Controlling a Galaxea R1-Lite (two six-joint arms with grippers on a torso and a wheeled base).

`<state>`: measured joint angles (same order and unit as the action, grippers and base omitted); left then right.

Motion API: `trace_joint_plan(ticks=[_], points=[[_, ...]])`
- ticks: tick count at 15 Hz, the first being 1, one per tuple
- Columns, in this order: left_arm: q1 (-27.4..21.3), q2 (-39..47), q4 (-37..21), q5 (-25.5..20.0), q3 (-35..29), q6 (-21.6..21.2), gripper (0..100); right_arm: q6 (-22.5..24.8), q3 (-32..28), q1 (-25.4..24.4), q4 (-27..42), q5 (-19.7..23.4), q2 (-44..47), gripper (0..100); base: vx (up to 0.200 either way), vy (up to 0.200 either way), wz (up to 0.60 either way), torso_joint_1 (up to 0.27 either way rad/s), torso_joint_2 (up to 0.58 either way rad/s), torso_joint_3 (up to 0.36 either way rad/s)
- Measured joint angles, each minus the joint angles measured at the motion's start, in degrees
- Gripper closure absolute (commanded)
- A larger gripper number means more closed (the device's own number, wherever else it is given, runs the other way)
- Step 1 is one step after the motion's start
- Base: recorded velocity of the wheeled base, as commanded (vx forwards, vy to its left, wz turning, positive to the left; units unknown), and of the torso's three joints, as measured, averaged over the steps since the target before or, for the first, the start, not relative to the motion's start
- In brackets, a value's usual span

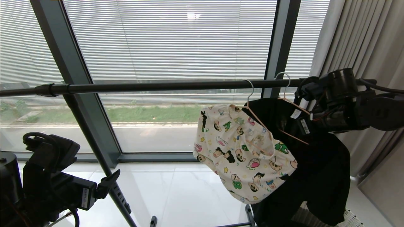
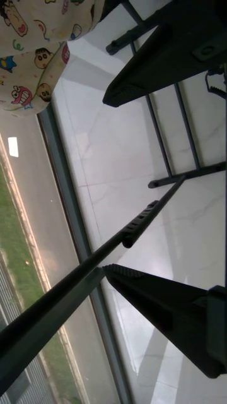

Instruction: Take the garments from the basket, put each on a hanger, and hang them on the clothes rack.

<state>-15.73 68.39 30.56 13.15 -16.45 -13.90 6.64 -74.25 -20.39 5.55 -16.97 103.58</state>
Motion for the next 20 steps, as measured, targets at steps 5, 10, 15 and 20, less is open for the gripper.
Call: trace_joint_plan(ticks=[5,10,15,20], points=[[0.00,-0.12,0.00,0.34,0.00,0.00,0,0.00,-0.22,0.04,0.00,0.02,0.61,100,0.000,0.000,0.00,0.000,0.00,0.000],[0.00,-0.17,0.00,0.41,0.00,0.00,0,-0.07,-0.17,0.02,-0.05,-0.02,0.68,0,0.000,0.000,0.00,0.000,0.00,0.000],[0.00,-0.20,0.00,0.44,0.09,0.02,0,-1.39,-0.06,-0.07,-0.05,0.00,0.02,0,0.000,0.000,0.00,0.000,0.00,0.000],[3.68,-2.22,0.00,0.50,0.99,0.52,0,-5.50,1.21,-0.38,4.00,0.00,-7.96,0,0.000,0.000,0.00,0.000,0.00,0.000]])
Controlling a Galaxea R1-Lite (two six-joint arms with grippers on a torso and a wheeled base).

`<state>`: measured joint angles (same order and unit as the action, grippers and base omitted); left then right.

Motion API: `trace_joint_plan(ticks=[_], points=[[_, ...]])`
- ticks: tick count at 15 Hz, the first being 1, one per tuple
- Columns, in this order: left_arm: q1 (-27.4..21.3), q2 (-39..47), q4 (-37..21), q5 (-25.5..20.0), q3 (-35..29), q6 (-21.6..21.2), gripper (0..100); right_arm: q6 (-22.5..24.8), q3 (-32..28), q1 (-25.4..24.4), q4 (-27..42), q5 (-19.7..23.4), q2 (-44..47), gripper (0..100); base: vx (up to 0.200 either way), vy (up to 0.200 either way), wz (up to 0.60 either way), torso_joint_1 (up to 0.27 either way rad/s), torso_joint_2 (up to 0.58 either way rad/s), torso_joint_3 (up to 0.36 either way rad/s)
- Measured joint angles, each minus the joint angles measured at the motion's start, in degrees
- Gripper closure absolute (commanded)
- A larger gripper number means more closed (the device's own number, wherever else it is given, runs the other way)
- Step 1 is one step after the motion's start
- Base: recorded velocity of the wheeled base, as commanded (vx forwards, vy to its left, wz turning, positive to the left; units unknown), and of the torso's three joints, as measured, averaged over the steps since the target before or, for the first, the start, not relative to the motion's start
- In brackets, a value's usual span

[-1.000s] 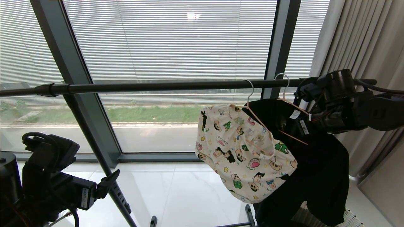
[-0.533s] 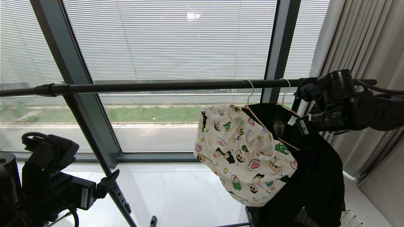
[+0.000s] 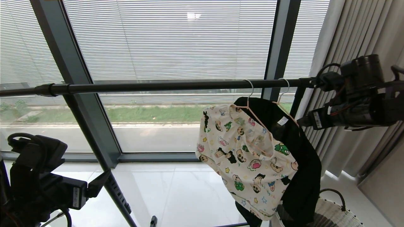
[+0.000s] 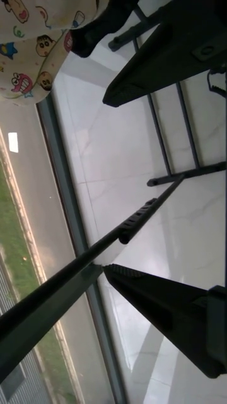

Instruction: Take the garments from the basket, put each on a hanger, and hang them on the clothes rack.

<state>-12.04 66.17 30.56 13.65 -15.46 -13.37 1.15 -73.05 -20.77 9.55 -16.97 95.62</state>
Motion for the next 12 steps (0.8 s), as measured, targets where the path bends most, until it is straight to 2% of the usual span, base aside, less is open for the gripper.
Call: trace_joint_plan(ticks=[3,6,8,12], points=[[5.79,-3.77,-0.05,0.49,1.68,-0.11,0,-1.05,2.35,1.29,5.89,0.30,-9.30,0,0.000,0.000,0.00,0.000,0.00,0.000],[12.78,-5.67,-0.05,0.73,2.15,-0.09,0,2.41,6.86,6.30,11.61,4.85,-19.30,0,0.000,0.000,0.00,0.000,0.00,0.000],[14.82,-6.33,0.00,0.71,2.12,-0.01,0,6.29,11.03,10.36,12.68,6.66,-25.02,0,0.000,0.000,0.00,0.000,0.00,0.000],[15.48,-6.96,-0.02,0.68,2.73,0.95,0,7.34,16.30,13.89,12.11,6.68,-30.94,0,0.000,0.000,0.00,0.000,0.00,0.000]])
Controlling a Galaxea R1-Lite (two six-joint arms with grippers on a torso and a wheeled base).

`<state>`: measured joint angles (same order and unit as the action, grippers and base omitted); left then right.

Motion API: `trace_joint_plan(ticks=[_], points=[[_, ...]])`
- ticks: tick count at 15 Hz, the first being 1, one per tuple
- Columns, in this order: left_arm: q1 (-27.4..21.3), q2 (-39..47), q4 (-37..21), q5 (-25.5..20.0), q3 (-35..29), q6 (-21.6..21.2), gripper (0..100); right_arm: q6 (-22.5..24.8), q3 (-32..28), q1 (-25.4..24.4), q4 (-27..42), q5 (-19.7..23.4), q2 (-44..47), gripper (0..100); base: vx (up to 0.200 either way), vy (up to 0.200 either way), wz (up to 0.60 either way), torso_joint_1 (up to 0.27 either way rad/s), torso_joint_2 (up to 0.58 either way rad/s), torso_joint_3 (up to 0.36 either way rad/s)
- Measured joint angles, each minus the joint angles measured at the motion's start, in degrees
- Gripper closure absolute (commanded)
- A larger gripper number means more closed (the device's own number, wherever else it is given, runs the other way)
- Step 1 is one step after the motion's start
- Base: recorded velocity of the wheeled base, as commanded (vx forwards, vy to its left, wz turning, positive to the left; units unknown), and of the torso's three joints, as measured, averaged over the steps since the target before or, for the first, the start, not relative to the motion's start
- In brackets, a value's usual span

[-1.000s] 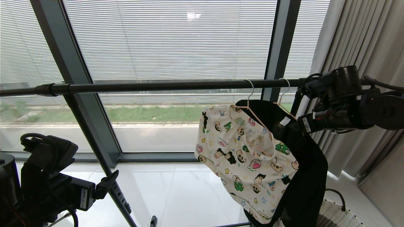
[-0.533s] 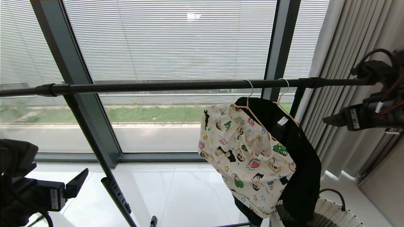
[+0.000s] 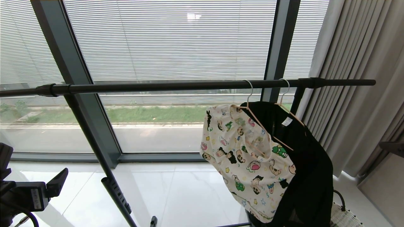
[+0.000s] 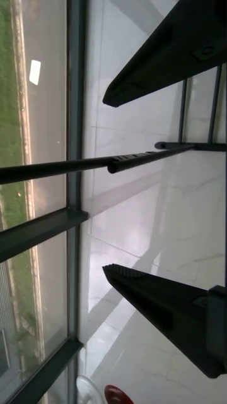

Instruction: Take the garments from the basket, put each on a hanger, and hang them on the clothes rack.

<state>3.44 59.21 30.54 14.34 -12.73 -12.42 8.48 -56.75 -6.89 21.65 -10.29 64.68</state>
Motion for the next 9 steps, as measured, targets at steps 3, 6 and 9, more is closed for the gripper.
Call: trace_joint_plan(ticks=[3,6,9], points=[[0.09,-0.11,0.00,-0.02,0.11,0.02,0,0.10,0.94,0.56,-0.23,0.02,-1.01,0,-0.067,0.000,0.00,0.001,0.00,0.002],[0.04,0.00,0.00,-0.05,0.11,0.05,0,0.11,1.40,0.67,-0.26,0.02,-1.04,0,-0.200,0.000,0.00,0.009,0.01,-0.001],[0.09,0.13,-0.02,-0.02,0.17,0.02,0,0.11,1.55,0.67,-0.23,0.00,-0.94,0,-0.200,0.000,0.00,-0.007,0.00,0.007]])
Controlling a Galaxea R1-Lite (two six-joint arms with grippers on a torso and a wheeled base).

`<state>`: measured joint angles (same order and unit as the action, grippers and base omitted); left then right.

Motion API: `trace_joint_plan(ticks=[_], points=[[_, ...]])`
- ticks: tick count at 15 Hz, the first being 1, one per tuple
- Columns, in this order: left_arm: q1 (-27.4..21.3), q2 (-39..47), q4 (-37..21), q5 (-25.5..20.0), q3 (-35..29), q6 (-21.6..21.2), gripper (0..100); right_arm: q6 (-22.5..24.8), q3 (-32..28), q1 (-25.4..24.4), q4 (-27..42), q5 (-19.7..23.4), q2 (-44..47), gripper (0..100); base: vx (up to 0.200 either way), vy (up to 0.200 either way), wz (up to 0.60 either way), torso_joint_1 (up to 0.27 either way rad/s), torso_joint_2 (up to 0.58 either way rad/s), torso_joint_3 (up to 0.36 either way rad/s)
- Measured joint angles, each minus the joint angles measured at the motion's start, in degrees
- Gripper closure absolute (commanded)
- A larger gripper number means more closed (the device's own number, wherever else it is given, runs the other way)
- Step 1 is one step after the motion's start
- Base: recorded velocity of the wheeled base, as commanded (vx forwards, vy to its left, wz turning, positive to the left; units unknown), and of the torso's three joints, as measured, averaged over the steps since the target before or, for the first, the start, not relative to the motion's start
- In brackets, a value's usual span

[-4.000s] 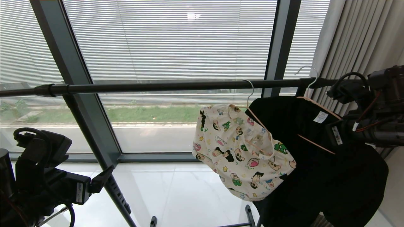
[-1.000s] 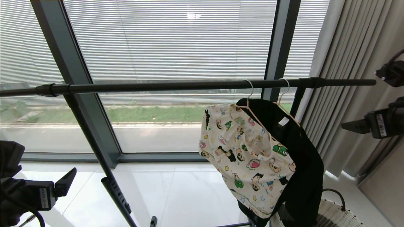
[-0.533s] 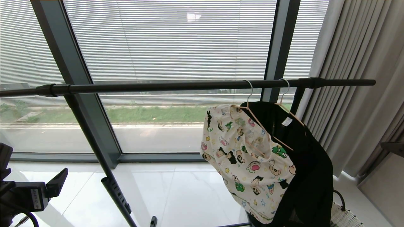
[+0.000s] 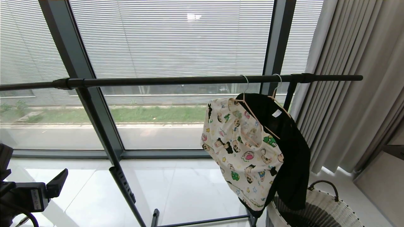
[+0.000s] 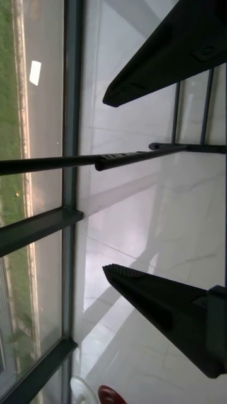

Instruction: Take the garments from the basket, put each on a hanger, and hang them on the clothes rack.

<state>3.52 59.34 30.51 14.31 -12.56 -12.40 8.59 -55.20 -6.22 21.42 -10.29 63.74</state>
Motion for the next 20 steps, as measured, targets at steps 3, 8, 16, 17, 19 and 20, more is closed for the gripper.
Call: trace_joint_plan(ticks=[3,8,16,17,19,20], points=[[-0.05,0.13,-0.05,0.00,0.00,-0.02,0,0.13,0.38,0.00,-1.28,0.00,0.30,0,-0.200,0.000,0.00,0.002,0.00,0.002],[0.00,0.18,-0.05,0.00,0.00,-0.09,0,1.91,2.47,0.00,-5.22,0.22,0.61,0,-0.200,0.000,0.00,0.002,0.00,0.004],[-0.05,-0.15,-0.09,-0.02,0.46,0.00,0,1.94,3.13,0.00,-5.41,0.02,0.41,0,-0.150,0.000,0.00,0.001,0.00,0.002],[-0.02,-0.24,-0.05,0.00,0.66,0.00,0,1.96,3.38,0.00,-5.39,0.02,0.26,0,0.000,0.000,0.00,0.000,0.00,0.000],[0.00,-0.55,-0.02,0.00,1.26,0.06,0,1.94,4.07,0.00,-5.47,-0.02,-0.24,0,0.000,0.000,0.00,0.000,0.00,0.000],[0.00,-0.69,-0.02,-0.02,1.54,0.13,0,1.94,4.49,0.00,-5.52,-0.05,-0.49,0,0.000,0.000,0.00,0.000,0.00,0.000]])
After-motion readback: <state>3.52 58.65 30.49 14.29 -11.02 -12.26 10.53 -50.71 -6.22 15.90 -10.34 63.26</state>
